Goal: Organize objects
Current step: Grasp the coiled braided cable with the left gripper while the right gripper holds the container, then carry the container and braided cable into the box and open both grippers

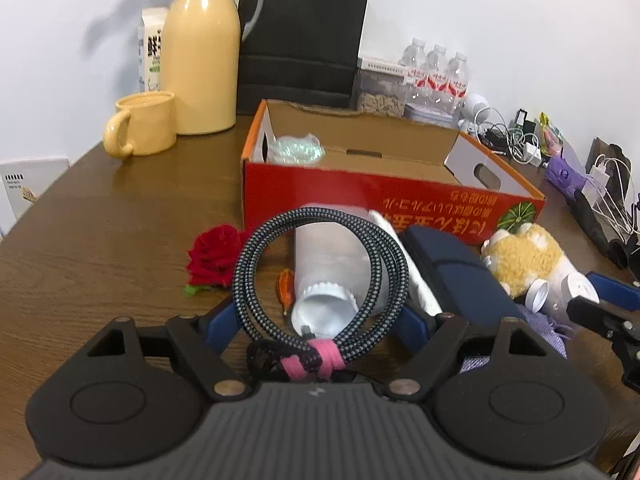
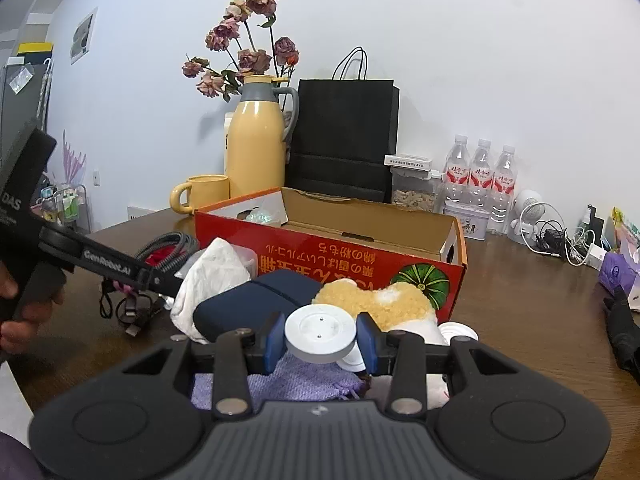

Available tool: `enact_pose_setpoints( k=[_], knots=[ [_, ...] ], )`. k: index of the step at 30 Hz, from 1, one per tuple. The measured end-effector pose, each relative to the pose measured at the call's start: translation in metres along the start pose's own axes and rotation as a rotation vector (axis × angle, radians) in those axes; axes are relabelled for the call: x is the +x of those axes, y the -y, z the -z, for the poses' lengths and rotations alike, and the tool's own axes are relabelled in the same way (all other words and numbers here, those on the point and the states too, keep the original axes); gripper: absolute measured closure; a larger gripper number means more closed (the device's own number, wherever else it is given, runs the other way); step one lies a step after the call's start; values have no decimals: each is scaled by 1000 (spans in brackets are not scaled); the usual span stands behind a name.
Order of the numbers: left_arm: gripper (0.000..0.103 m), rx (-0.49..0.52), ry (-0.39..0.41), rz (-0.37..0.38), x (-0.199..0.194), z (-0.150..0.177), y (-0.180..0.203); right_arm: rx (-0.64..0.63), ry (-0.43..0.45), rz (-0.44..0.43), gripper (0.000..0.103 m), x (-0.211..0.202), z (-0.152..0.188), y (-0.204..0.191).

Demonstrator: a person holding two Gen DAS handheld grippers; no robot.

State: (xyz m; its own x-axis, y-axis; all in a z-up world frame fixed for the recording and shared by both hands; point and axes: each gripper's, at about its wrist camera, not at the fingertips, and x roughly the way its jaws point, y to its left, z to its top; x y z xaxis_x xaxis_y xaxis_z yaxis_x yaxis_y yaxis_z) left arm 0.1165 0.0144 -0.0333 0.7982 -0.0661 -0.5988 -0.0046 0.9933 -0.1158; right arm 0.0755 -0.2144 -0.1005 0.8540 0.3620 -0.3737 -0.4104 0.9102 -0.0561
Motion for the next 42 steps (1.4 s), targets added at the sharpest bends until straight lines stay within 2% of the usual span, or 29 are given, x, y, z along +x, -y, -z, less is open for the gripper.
enact_pose_setpoints(
  k=[12, 20, 27, 31, 36, 42],
  knots=[
    [22, 30, 101, -4, -22, -45, 13, 2, 47, 9, 65, 10, -15, 3],
    [21, 13, 142, 19, -2, -77, 33, 23, 111, 33, 65, 39, -49, 15],
    [21, -1, 185, -6, 27, -110, 49, 44, 134, 68, 65, 80, -83, 24],
    [21, -27, 185, -16, 50, -130, 52, 46, 117, 113, 65, 112, -100, 29],
    [21, -14, 145, -46, 84, -154, 59, 32, 50, 164, 65, 155, -122, 44],
    [21, -37, 40, -107, 135, -172, 58, 49, -77, 173, 65, 209, -136, 69]
  ],
)
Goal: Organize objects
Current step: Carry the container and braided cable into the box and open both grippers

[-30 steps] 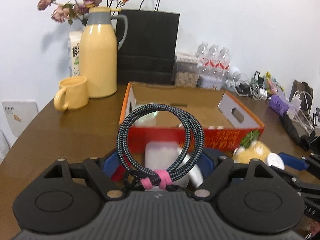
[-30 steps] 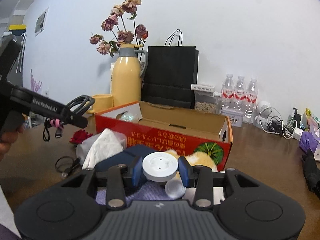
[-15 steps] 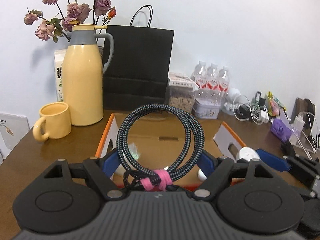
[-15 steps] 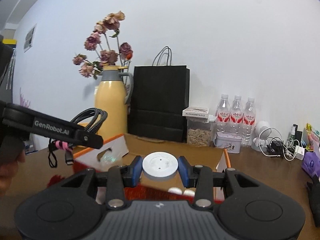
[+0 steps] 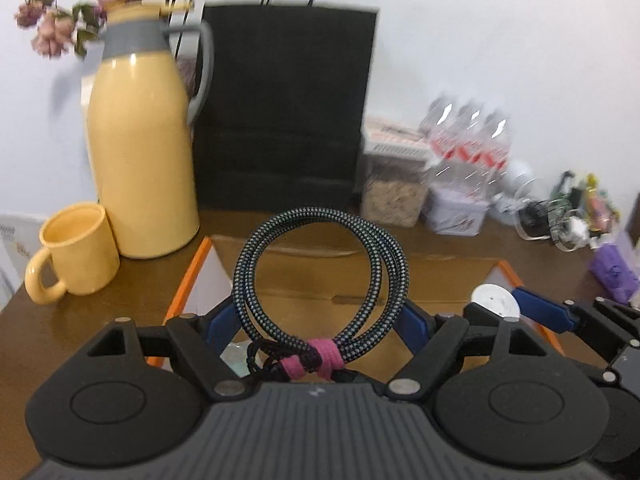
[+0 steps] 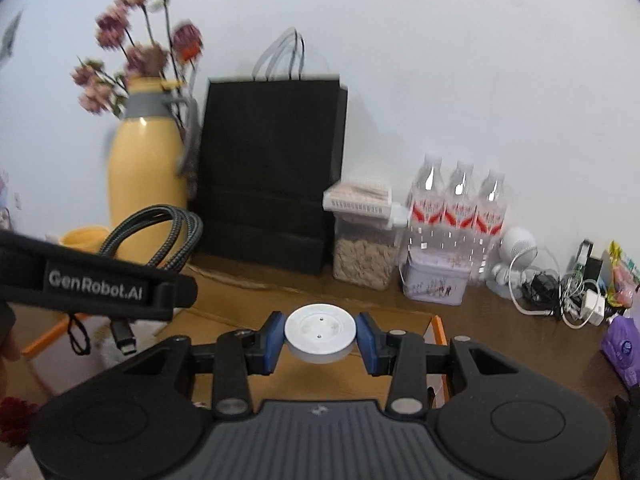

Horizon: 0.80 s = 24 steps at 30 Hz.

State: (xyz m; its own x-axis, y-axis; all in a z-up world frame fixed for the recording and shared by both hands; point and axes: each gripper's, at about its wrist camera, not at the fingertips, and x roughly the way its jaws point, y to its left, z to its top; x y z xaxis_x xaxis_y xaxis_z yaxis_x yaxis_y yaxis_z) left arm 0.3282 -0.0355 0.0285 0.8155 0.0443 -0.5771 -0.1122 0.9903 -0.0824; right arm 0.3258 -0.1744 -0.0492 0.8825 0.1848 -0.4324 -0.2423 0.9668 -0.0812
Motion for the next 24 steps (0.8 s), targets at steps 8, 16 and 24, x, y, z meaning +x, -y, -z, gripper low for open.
enact_pose_setpoints(
  k=[8, 16, 24],
  knots=[
    [21, -22, -124, -79, 44, 1, 3, 39, -183, -14, 65, 57, 10, 0],
    [19, -23, -148, -78, 49, 7, 2, 28, -217, 5, 65, 59, 12, -3],
    [0, -24, -87, -117, 34, 3, 1, 26, -225, 9, 0, 51, 8, -4]
  ],
)
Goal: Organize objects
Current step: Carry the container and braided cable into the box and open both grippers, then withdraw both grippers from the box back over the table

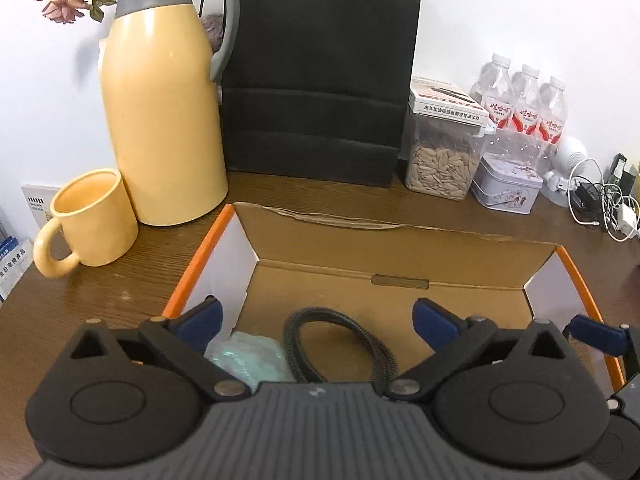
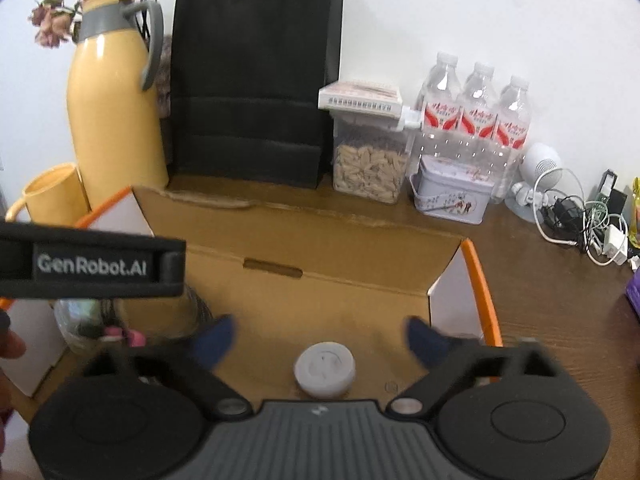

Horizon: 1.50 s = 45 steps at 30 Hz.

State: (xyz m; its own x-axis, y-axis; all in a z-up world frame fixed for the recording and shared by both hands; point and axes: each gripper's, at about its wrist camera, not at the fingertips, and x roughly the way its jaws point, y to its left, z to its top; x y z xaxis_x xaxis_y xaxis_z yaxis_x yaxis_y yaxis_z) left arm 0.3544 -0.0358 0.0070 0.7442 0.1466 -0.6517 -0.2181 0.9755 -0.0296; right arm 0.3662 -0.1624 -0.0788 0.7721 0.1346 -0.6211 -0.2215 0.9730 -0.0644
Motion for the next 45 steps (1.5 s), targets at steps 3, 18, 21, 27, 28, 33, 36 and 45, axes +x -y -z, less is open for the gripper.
enact_pose_setpoints(
  k=[3, 18, 21, 27, 28, 33, 36, 45],
  knots=[
    [0, -2, 6, -2, -7, 0, -1, -20, -10, 22, 0, -4, 0, -4],
    [0, 10, 79, 33, -55, 13, -18, -47, 52, 16, 0, -53, 13, -5],
    [0, 25, 121, 30, -72, 21, -26, -45, 72, 15, 0, -70, 21, -2],
    [0, 64, 167, 45, -104, 39, -41, -43, 108, 31, 0, -102, 34, 8],
    [0, 71, 172, 47, -109, 43, -43, -40, 113, 30, 0, -108, 37, 10],
    [0, 98, 192, 59, -135, 61, -56, -24, 138, 24, 0, -138, 53, 15],
    [0, 112, 197, 72, -148, 74, -64, -32, 150, 19, 0, -156, 66, 17],
    [0, 132, 163, 92, -170, 121, -97, -66, 123, 11, 0, -193, 121, 22]
  ],
)
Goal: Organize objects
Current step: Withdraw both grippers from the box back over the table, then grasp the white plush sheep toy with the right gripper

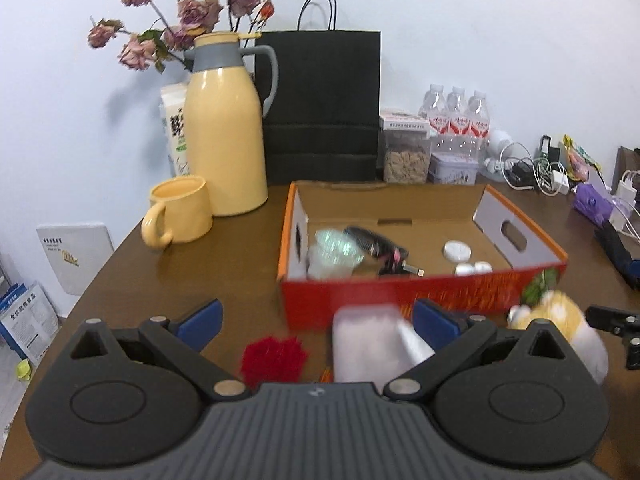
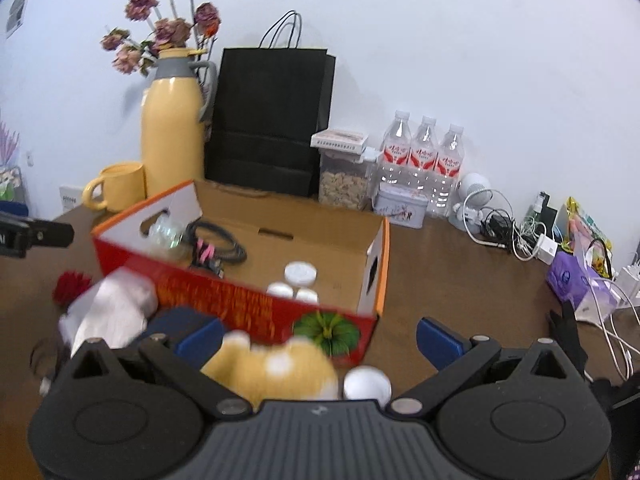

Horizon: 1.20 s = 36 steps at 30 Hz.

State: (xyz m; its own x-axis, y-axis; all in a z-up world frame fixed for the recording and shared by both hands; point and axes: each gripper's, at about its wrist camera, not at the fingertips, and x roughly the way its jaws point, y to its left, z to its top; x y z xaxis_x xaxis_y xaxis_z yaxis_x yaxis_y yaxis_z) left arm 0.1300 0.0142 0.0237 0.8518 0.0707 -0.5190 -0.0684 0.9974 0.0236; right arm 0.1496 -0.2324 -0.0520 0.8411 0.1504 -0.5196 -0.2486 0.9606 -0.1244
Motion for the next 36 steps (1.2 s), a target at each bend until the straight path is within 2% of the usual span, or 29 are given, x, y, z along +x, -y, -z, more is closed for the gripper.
enact_pose_setpoints(
  k=[7, 12, 23, 36],
  knots=[
    [0, -28, -15, -2, -18, 41, -22, 26, -32, 5, 0, -18, 43, 6],
    [0, -50, -35, -19, -24, 60, -34, 57, -53, 11, 0, -25, 64, 10],
    [0, -74, -47, -17, -25, 71, -41, 68, -29, 3, 0, -28, 69, 8],
    [0, -75, -56, -14, -21, 72, -39, 85, -16, 19, 2, -10, 64, 14]
  ],
)
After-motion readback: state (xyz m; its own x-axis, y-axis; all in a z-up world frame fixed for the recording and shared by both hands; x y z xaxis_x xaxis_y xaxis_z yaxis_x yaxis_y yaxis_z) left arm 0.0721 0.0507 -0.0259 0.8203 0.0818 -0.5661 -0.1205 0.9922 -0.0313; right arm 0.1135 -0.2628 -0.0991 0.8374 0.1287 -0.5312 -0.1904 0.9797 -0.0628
